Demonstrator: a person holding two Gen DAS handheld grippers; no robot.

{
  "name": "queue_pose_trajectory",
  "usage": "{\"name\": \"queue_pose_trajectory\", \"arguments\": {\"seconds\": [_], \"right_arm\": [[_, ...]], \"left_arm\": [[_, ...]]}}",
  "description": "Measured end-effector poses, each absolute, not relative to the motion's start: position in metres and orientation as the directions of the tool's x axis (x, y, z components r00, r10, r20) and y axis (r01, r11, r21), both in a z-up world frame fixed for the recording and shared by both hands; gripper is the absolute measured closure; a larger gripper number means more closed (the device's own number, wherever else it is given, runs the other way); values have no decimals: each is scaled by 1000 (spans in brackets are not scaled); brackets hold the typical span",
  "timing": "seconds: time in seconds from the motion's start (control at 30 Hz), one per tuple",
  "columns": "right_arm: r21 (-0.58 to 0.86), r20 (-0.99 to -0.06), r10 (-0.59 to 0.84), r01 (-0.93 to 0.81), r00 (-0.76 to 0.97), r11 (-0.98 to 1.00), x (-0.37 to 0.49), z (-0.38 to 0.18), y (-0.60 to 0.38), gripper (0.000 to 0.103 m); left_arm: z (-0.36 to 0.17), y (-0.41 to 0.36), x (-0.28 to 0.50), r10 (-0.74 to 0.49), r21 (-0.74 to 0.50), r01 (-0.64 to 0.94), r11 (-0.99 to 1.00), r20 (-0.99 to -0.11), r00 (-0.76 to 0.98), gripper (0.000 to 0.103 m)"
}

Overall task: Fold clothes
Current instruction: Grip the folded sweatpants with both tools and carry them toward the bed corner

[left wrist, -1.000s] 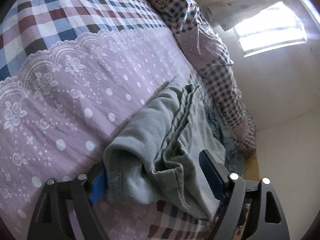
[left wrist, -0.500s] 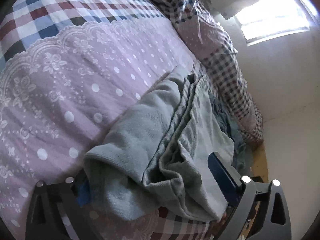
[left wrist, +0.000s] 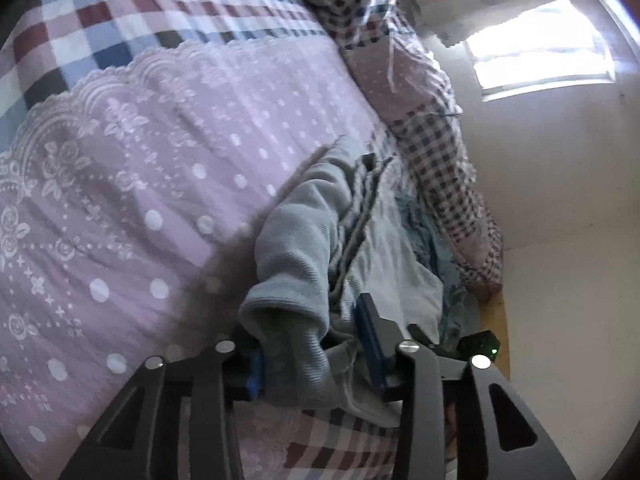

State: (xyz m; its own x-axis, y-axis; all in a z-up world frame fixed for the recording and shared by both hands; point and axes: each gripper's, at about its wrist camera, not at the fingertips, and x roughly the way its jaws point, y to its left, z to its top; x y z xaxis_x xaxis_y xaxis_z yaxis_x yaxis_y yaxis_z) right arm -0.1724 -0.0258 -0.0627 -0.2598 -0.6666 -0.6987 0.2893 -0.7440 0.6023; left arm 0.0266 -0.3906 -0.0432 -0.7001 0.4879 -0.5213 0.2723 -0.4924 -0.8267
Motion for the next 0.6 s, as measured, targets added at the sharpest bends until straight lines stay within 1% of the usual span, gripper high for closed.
{"name": "queue_pose_trajectory", "arguments": {"seconds": [0.03,0.07,0.13,0.2,0.27,0.4,0.5,0.6], "right_arm": [[587,-705,-656,298,-269,-753,-171,-59,-27,45],[563,-714,-641,313,-281,-765,-168,-55,-30,48],[504,-734,-603,347,-310,-791,-161,-43,-36,58],[432,-750,-564,389,-346,-814,-153,-28,-45,63],[372,-758,-534,423,-376,-826,-145,-15,-53,65],[310,-753,-518,476,-405,-823,-128,8,-68,66],[284,-739,-531,523,-415,-804,-114,28,-87,66],[264,-717,-557,577,-419,-773,-100,51,-114,67]], "left_arm": [[-39,-390,27,489,-829,257,-497,-512,-706,69],[-36,-388,28,490,-831,242,-501,-503,-712,70],[-28,-386,30,493,-834,211,-510,-484,-723,72],[-22,-386,35,495,-840,188,-509,-465,-734,73],[-15,-388,41,491,-845,168,-507,-444,-749,74],[3,-399,57,463,-854,131,-504,-394,-794,75],[16,-408,70,440,-859,103,-502,-356,-825,76],[32,-429,95,383,-859,95,-504,-320,-866,76]]}}
